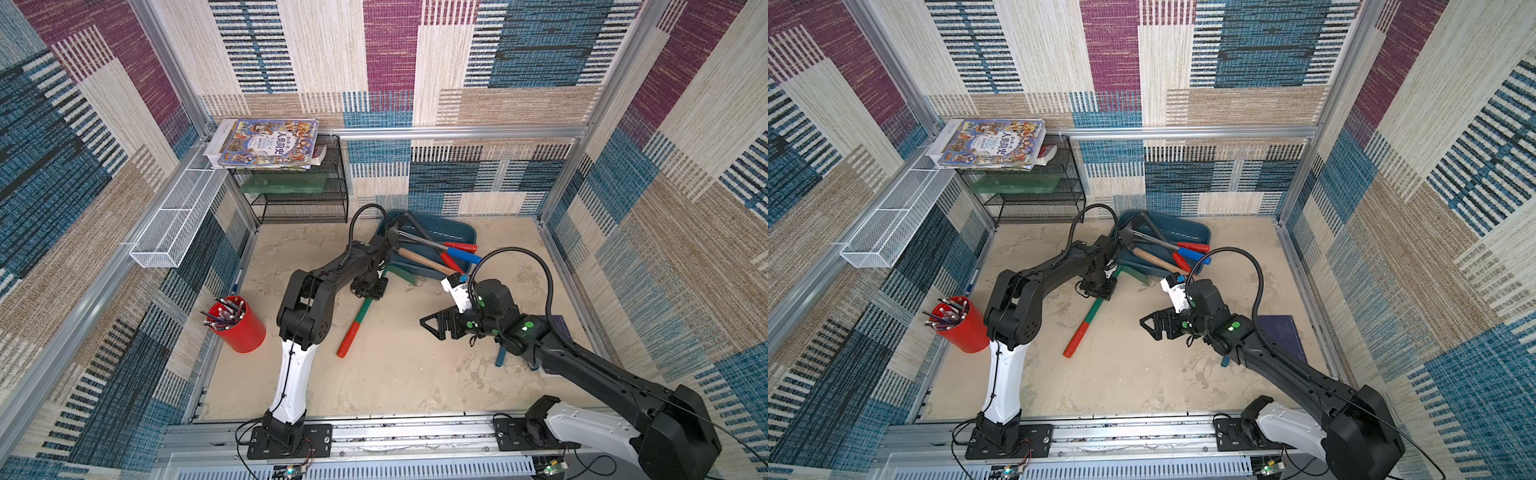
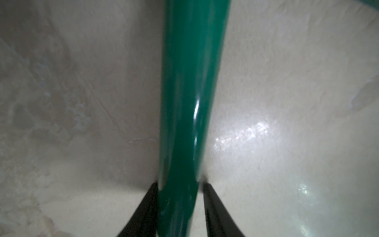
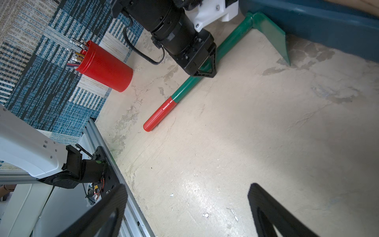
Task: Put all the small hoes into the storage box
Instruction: Pick up the hoe from the center of the board.
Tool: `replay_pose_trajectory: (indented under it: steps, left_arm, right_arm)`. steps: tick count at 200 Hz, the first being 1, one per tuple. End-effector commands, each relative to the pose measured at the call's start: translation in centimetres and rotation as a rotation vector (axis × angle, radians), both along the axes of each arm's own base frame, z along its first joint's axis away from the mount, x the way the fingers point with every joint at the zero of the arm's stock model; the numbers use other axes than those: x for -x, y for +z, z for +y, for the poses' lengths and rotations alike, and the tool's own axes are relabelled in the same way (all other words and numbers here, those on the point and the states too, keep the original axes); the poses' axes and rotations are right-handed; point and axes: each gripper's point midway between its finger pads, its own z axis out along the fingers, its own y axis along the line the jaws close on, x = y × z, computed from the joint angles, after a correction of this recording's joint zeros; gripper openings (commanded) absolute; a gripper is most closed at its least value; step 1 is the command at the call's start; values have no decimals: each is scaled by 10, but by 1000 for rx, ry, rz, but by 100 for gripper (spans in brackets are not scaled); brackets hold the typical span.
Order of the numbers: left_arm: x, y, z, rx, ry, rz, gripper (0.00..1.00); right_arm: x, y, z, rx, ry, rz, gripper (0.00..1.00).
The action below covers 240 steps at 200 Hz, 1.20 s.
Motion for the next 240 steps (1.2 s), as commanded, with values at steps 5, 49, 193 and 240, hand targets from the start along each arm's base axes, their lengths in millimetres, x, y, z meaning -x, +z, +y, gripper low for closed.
replay_pose_trajectory:
  steps: [5,49,193,240]
  left_arm:
    - [4,-5,6,-35,2,24,33]
    - [6,-7,6,-40,2,38,28]
    - [38,33,-8,107,39,68,0]
    - [42,56,-18,192,53,35,0]
  right_arm:
    - [-3,4,1,-8,-6,-18,96]
    - [-3,4,1,-9,-7,-17,96]
    - [-2,2,-3,-5,-22,-19,96]
    - [-2,3,-4,-7,-25,-23,96]
